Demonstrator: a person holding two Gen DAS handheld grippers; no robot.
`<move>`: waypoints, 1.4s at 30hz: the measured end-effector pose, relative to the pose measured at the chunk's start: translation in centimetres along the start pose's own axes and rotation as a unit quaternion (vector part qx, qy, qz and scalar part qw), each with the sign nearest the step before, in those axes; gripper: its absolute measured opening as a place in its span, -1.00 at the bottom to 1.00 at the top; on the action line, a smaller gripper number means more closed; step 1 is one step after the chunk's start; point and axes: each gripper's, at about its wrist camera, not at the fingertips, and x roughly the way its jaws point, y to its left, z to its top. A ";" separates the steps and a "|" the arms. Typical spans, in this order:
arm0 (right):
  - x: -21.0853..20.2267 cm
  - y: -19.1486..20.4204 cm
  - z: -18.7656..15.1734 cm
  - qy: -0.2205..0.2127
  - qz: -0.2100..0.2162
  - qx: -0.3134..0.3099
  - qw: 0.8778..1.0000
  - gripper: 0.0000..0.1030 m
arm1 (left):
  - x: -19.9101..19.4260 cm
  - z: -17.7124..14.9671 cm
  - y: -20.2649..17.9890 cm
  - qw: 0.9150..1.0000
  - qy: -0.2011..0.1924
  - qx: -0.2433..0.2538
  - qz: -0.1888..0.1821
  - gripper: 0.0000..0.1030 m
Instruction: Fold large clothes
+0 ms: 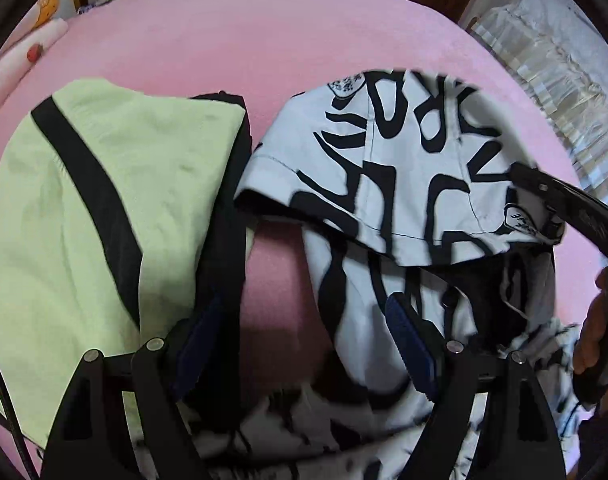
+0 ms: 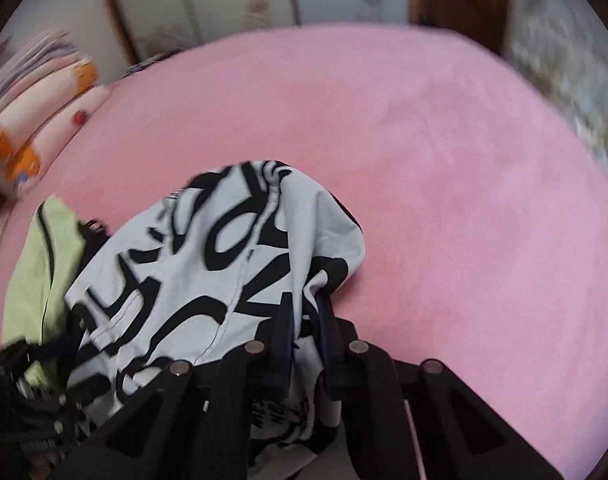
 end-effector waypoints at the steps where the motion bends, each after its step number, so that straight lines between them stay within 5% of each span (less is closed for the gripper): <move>1: -1.5 0.8 -0.3 -0.023 -0.001 -0.026 0.999 -0.82 | -0.5 -0.4 0.2 1.000 0.001 -0.004 -0.010 0.57; 7: -12.2 5.9 -5.5 -0.174 -0.011 -0.204 0.963 -0.82 | -5.8 -4.7 1.3 0.998 -0.020 0.003 -0.057 0.57; 13: -18.0 10.0 -15.2 -0.238 -0.075 -0.369 0.895 -0.82 | -11.2 -10.6 2.6 0.995 -0.033 0.019 -0.091 0.57; 16: -19.1 10.5 -19.8 -0.251 -0.109 -0.395 0.877 -0.80 | -13.1 -13.7 3.4 0.993 -0.027 0.020 -0.111 0.57; 19: -19.5 9.7 -23.5 -0.235 -0.130 -0.377 0.887 -0.57 | -14.4 -16.1 4.0 0.989 -0.022 0.015 -0.142 0.57; 25: -21.2 7.0 -26.3 -0.159 -0.100 -0.259 0.947 -0.29 | -16.1 -18.3 4.4 0.978 -0.013 -0.007 -0.210 0.57; 30: -23.4 5.1 -26.3 -0.109 -0.019 -0.128 0.985 0.28 | -16.4 -17.7 5.4 0.972 -0.017 -0.026 -0.233 0.57; 32: -24.0 3.8 -26.1 -0.080 0.044 -0.056 0.994 0.30 | -15.7 -17.1 5.7 0.971 -0.015 -0.034 -0.235 0.57; 34: -23.4 2.9 -25.9 -0.052 0.110 0.012 0.993 0.33 | -14.1 -16.0 5.8 0.971 -0.010 -0.041 -0.237 0.57; 37: -20.6 2.6 -25.4 -0.008 0.196 0.114 0.974 0.33 | -11.7 -14.6 6.1 0.970 -0.001 -0.058 -0.236 0.57; 42: -16.6 2.7 -24.4 0.028 0.267 0.213 0.939 0.33 | -8.4 -12.2 5.9 0.964 0.007 -0.087 -0.253 0.57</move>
